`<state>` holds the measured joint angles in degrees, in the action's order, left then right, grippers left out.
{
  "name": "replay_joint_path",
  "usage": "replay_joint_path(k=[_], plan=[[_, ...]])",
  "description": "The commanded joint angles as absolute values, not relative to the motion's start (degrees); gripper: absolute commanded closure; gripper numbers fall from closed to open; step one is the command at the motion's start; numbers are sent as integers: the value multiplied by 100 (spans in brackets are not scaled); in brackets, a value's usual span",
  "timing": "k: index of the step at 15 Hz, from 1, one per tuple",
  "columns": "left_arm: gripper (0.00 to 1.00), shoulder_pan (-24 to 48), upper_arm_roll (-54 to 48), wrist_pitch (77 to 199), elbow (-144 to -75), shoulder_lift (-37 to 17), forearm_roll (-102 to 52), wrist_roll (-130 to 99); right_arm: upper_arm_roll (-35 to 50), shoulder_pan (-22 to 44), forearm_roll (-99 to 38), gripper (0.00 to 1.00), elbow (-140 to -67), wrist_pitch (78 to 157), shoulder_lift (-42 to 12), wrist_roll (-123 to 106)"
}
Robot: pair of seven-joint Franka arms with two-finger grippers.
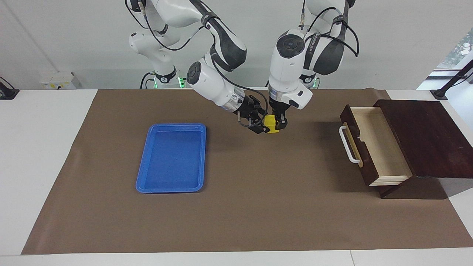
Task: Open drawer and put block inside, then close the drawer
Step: 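Carry the block to the drawer with the left gripper while the right gripper withdraws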
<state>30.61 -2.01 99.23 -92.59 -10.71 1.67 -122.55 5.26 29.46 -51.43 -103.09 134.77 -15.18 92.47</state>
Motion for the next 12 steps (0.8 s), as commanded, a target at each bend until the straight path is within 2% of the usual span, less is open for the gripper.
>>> replay_joint_path(k=[1,3,6,9,12], plan=[[100,2665,-185,9818,-9246,-748,211,-11849,466,2656,-4940,0,-10274,13159,-1433,9413],[100,2182,-185,9652,-9229,-528,211,-11244,439,2033,-4564,0,-10248,12633,-1223,9335],[100,1453,-185,9414,-9202,-378,185,-10243,457,1102,-3650,0,-9810,11649,-1107,8775],[100,592,-185,9255,-9027,-430,176,-9092,439,441,-3018,0,-9554,10594,-1038,6908],[100,-173,-185,9272,-9009,-448,123,-8071,439,71,-2156,0,-9554,9934,-801,4691]])
